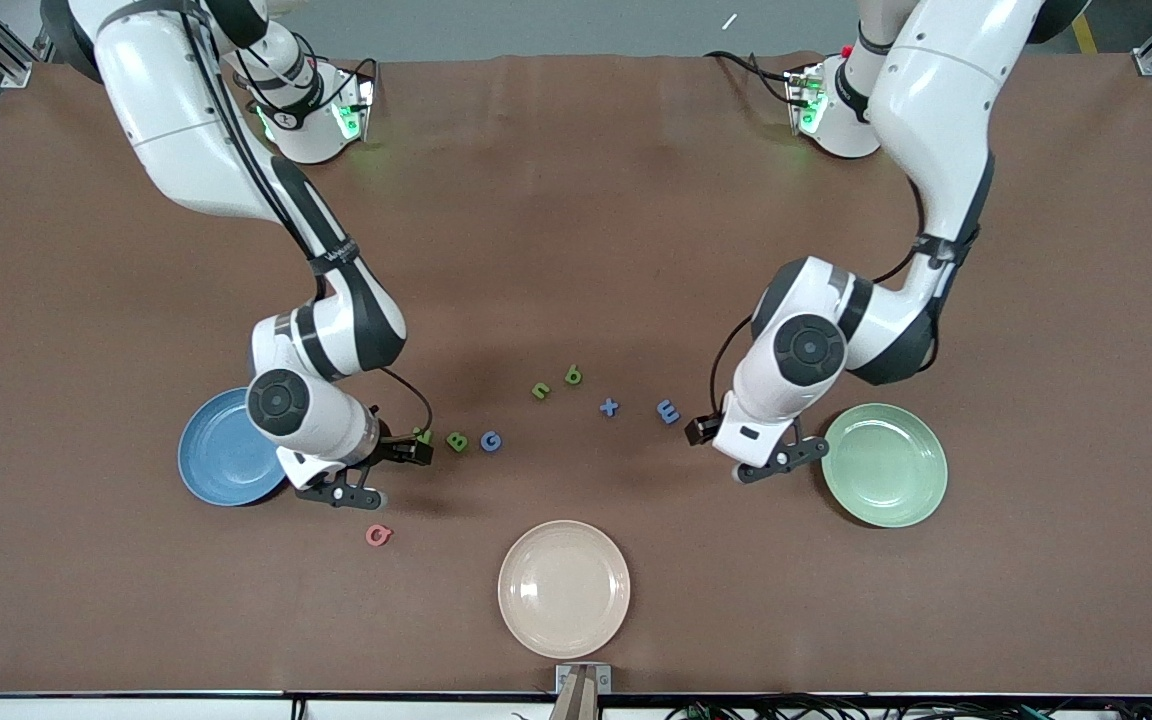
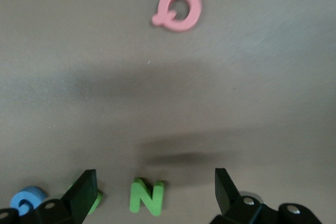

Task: Sort uppercase to blue plate, lowercase to green plate
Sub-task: 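Grasp the N with the right gripper while the left gripper grasps the m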

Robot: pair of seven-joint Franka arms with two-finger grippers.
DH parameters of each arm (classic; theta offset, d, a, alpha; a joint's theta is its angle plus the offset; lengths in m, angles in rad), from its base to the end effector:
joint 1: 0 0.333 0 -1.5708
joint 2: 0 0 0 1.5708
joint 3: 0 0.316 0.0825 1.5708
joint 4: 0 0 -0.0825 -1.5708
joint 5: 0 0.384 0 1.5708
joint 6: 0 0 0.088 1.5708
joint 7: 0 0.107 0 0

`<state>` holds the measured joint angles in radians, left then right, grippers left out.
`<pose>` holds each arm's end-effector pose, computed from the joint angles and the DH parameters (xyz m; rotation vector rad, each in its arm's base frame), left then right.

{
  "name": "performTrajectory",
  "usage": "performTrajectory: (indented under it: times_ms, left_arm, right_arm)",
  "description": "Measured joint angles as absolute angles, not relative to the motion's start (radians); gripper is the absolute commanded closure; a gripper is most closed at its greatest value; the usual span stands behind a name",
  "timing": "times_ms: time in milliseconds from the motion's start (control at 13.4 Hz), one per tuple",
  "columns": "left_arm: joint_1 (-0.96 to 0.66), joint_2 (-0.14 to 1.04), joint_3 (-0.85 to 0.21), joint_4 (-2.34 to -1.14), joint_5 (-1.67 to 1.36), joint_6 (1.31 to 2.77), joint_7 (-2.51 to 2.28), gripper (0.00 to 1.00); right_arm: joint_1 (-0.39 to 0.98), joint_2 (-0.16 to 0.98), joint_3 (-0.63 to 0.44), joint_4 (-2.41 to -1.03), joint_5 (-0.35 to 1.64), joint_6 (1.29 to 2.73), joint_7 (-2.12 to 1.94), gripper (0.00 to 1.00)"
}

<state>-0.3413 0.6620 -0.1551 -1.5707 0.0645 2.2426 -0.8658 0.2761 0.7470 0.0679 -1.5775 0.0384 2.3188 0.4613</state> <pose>0.6259 -0.3190 0.2588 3.0450 0.5585 -0.0208 0.6602 0.2304 0.1997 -3.0646 0.2479 0.0511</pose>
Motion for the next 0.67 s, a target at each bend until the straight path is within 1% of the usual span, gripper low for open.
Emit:
performTrajectory:
  times_ms: [75, 149, 224, 447, 671]
  left_arm:
    - [-0.359, 0.678, -0.155, -1.57, 0.065, 2.257, -0.903, 0.18]
    - [-0.376, 0.691, -0.155, -1.569, 0.065, 2.267, -0.94, 0.21]
    - [-0.39, 0.7, -0.154, -1.568, 0.065, 2.274, -0.978, 0.24]
    - [-0.415, 0.717, -0.154, -1.568, 0.065, 2.276, -1.093, 0.31]
    - [-0.427, 0.734, -0.154, -1.568, 0.065, 2.276, -1.157, 0.36]
  right_arm:
    - [0.286, 0.753, 0.068, -1.588, 0.038, 2.332, 0.468, 0.06]
    - [0.294, 0.755, 0.068, -1.598, 0.038, 2.336, 0.47, 0.13]
    - [0.302, 0.755, 0.067, -1.607, 0.038, 2.336, 0.471, 0.17]
    - [0.317, 0.755, 0.067, -1.629, 0.038, 2.336, 0.472, 0.27]
    - [0.319, 0.753, 0.063, -1.636, 0.037, 2.334, 0.472, 0.42]
